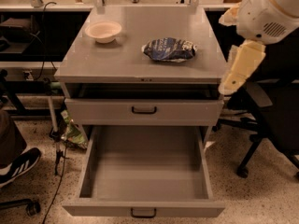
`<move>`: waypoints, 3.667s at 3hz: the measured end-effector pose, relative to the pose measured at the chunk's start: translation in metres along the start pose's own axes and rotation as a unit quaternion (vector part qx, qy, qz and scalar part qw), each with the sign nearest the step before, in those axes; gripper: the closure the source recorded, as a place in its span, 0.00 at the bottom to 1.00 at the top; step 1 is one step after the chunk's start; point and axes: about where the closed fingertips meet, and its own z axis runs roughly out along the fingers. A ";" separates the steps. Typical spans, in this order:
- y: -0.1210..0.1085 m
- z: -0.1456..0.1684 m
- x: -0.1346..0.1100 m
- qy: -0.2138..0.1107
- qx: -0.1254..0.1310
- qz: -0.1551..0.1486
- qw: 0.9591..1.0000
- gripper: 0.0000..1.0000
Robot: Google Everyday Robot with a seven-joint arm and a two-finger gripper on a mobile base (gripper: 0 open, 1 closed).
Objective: Place blue chip bag into middle drawer
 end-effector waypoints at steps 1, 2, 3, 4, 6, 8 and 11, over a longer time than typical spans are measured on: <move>-0.031 0.036 -0.006 -0.048 0.008 0.035 0.998 0.00; -0.073 0.077 -0.005 -0.091 0.026 0.073 0.993 0.00; -0.085 0.096 -0.002 -0.097 0.028 0.087 0.991 0.00; -0.089 0.105 -0.004 -0.089 0.026 0.099 0.991 0.00; -0.145 0.165 -0.032 -0.117 0.051 0.144 0.981 0.00; -0.188 0.202 -0.035 -0.121 0.082 0.158 0.977 0.00; -0.210 0.247 -0.016 -0.124 0.079 0.162 0.976 0.16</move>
Offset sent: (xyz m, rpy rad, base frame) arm 0.1772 0.0118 -0.0702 0.3703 -0.0770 -0.1512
